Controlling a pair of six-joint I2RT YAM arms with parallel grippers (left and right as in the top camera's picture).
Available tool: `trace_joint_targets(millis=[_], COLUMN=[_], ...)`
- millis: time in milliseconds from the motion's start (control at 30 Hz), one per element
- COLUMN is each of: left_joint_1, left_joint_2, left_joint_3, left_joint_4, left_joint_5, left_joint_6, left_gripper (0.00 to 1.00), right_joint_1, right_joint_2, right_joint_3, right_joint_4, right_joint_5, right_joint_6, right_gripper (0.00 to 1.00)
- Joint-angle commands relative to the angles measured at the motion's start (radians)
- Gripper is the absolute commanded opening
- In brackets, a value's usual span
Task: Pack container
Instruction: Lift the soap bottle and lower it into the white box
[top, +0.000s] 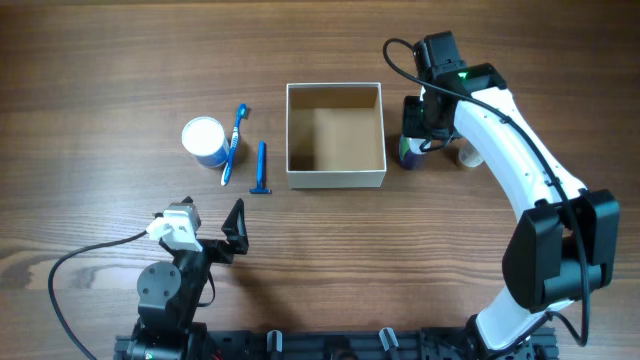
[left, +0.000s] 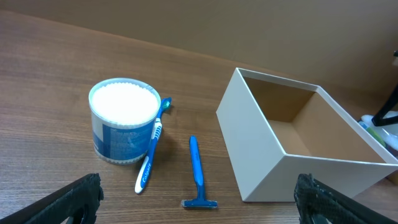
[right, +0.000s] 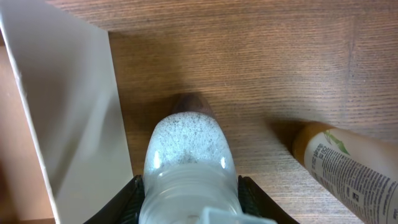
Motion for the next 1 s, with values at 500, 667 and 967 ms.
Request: trace_joint_targets(millis=[500, 667, 967], left_joint_1=[0.009, 0.009, 0.009], left_joint_2=[-0.005, -0.005, -0.005], left_joint_3=[-0.005, -0.005, -0.005], left_joint_4=[0.002, 0.002, 0.002], left_joint_5=[0.012, 0.012, 0.012], left_joint_6=[0.016, 0.016, 0.016], left_gripper=[1.00, 1.00, 1.00], right_joint_1=[0.237, 0.267, 0.249], right_joint_2=[-0.492, -0.274, -0.017], right_joint_3=[0.001, 0.001, 0.001], right_joint_4=[0.093, 0.185, 0.332], right_joint_5=[0.030, 0.034, 0.174], right_joint_6=[0.025, 0.068, 0.068], right_gripper=[0.04, 0.04, 0.04])
